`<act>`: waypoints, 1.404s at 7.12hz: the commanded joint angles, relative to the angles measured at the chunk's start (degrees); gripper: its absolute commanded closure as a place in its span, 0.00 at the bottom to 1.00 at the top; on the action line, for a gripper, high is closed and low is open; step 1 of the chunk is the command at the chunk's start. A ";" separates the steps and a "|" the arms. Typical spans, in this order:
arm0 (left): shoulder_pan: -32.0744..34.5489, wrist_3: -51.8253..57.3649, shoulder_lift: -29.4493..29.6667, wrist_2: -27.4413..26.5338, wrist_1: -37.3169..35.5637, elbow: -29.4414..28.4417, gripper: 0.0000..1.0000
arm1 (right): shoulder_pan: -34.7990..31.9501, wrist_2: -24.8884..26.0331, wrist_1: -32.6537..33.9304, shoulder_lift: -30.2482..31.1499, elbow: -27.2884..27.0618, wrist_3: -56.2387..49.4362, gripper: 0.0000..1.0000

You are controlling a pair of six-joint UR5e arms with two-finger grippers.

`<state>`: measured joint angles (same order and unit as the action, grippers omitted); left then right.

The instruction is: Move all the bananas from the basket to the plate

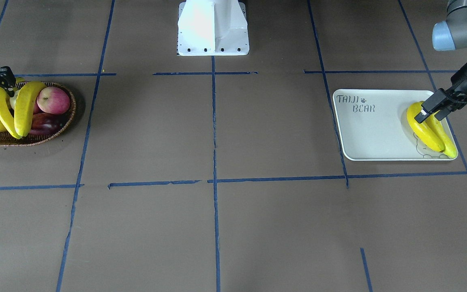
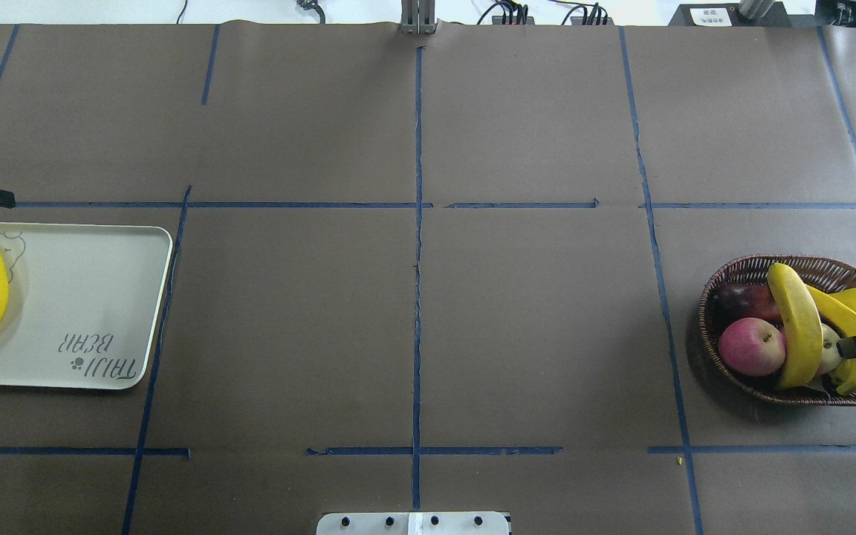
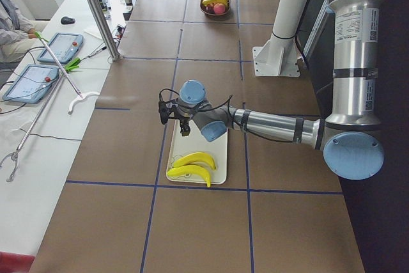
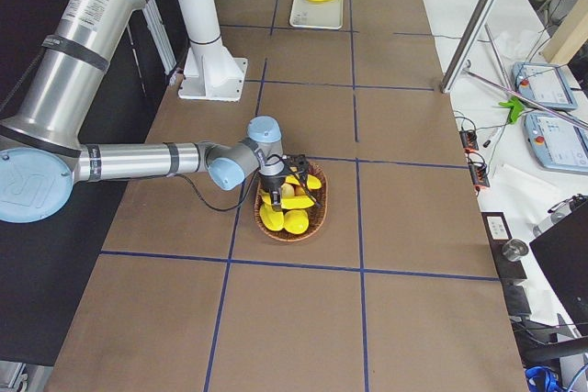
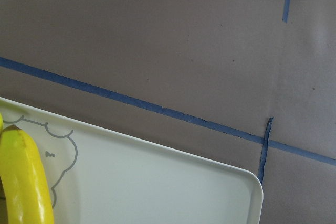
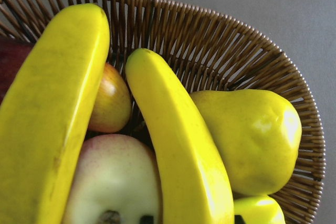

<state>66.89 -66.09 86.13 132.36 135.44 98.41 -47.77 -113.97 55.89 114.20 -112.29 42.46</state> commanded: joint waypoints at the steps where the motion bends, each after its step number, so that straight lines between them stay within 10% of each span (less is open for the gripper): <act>1: 0.00 0.00 0.00 0.00 0.00 -0.06 0.00 | -0.04 -0.29 -0.08 -0.21 -0.56 -0.01 0.91; 8: -1.05 -0.18 0.09 0.00 -0.09 -0.06 0.00 | -12.60 -1.34 0.36 1.11 -8.02 -6.60 0.98; 10: -1.58 -0.26 0.52 0.26 0.97 0.03 0.00 | -13.32 -4.84 4.92 -6.41 -9.09 -6.52 0.98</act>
<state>65.49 -66.25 86.36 132.47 135.92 98.37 -60.53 -116.81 58.68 112.01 -120.86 36.00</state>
